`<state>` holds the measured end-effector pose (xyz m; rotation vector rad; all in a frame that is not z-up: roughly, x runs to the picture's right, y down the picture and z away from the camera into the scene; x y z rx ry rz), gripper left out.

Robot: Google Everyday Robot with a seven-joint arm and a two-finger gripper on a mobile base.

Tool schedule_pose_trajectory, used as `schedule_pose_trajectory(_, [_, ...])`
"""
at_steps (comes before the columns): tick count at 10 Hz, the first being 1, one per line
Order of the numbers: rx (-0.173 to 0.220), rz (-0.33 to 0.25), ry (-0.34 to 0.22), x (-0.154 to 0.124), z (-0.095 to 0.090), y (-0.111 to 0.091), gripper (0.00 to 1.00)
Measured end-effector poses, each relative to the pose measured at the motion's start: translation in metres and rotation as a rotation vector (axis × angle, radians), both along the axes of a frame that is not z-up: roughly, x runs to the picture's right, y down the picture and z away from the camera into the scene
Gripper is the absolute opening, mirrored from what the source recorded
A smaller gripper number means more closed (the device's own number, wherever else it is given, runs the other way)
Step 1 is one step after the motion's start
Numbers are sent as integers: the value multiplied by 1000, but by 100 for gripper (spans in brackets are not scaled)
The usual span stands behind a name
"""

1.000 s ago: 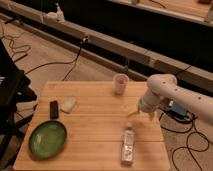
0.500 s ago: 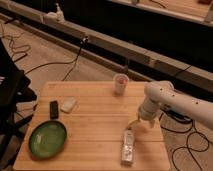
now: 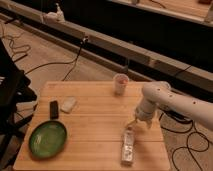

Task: Place the bottle in the ceramic bowl

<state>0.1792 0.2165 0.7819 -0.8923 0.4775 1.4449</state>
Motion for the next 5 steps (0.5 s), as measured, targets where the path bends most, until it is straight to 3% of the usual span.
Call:
schedule_pose_trajectory(2, [-3,-9,-17,-9,-2,4,80])
schedule_pose_trajectory(5, [-42,-29,-49,-30,1,26,80])
